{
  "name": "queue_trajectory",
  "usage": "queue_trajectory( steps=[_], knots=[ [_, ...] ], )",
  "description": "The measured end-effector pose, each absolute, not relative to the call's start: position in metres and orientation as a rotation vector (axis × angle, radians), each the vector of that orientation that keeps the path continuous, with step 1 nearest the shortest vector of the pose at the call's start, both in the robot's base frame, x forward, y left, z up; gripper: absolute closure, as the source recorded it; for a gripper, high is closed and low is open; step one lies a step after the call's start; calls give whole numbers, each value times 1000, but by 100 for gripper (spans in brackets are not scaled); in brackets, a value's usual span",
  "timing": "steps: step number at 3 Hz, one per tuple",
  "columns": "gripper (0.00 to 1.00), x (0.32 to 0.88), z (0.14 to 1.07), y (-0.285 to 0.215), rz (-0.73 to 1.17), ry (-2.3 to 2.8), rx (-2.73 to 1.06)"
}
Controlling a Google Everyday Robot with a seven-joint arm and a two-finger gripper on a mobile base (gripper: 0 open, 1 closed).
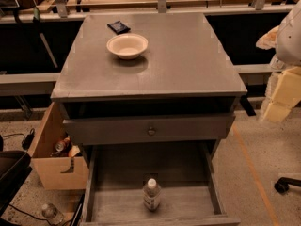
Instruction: Pick blue plastic bottle from middle drawer and place on counter
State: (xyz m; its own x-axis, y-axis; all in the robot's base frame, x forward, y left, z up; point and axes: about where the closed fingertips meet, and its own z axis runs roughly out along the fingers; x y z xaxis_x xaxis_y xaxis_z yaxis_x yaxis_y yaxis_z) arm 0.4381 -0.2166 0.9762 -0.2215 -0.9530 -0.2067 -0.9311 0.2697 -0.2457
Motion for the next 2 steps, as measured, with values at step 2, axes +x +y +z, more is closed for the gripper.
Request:
queue_trajectory(
  steps=[2],
  knots=[
    [0,439,974,-217,-77,2204,-1708]
  ],
)
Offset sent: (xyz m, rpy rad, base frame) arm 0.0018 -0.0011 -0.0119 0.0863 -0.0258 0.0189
